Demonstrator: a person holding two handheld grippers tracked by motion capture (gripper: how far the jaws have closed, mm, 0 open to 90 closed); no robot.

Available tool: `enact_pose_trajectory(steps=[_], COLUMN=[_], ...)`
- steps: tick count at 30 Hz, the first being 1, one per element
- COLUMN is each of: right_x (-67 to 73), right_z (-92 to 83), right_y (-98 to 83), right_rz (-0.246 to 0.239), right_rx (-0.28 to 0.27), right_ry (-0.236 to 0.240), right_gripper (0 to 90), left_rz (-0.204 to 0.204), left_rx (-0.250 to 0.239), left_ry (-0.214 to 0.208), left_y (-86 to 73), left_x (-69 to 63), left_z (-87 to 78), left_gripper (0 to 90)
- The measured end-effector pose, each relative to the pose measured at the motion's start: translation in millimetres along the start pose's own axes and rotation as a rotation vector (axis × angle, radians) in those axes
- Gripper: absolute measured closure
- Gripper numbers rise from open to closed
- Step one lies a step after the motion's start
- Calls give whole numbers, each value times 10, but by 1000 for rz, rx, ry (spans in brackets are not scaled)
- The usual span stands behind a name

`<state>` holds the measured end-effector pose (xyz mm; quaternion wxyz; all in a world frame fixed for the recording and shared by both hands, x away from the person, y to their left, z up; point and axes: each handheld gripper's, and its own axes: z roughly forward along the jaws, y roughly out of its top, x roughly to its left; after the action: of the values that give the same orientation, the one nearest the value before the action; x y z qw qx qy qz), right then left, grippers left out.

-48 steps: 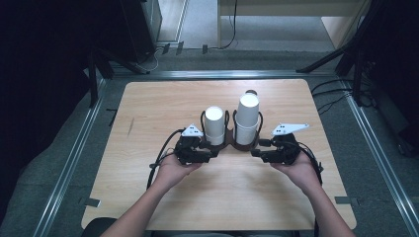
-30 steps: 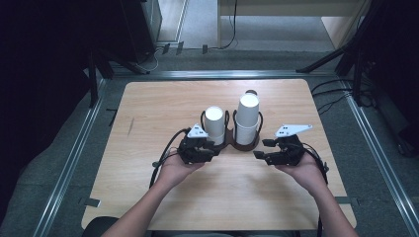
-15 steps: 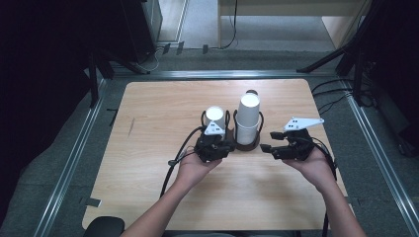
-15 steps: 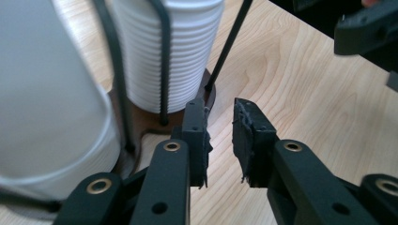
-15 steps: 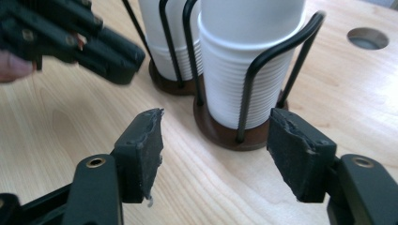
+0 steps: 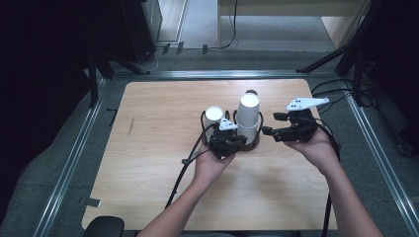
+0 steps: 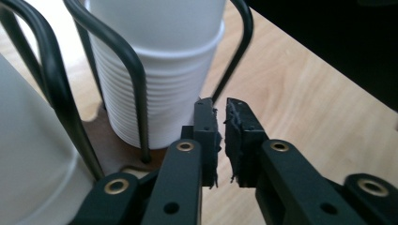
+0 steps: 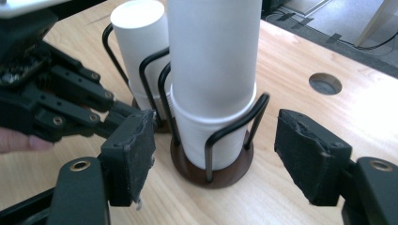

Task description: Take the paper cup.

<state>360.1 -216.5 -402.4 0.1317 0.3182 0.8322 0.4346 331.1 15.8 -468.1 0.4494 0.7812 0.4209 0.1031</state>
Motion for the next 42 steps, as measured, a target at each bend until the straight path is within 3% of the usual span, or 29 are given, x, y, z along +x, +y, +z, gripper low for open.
enact_pose_trajectory(steps=[6, 12, 16, 24, 32, 36, 38, 42], right_x=[-27, -2, 44, 50, -4, -1, 15, 9], right_z=[88, 197, 300, 379, 443, 527, 552, 548], right_y=[200, 301, 378, 457, 532, 572, 580, 574], right_rz=[-5, 12, -9, -21, -39, -61, -78, -94], right_rx=[-10, -21, -7, -1, -4, 31, 51, 51], right_ry=[-7, -1, -6, -15, 13, 19, -2, -1], right_gripper=[287, 273, 269, 266, 259, 261, 303, 311], left_rz=[7, -11, -5, -3, -7, -11, -8, -13], left_rx=[-9, 0, -9, -2, -7, -9, -8, -8], left_ry=[58, 70, 95, 92, 90, 89, 89, 86], left_y=[54, 93, 144, 148, 148, 149, 148, 145], left_x=[-35, -35, -46, -50, -57, -54, -53, -56], left_z=[57, 106, 111, 131, 140, 142, 140, 144], left_gripper=[888, 890, 890, 890, 889, 889, 889, 890])
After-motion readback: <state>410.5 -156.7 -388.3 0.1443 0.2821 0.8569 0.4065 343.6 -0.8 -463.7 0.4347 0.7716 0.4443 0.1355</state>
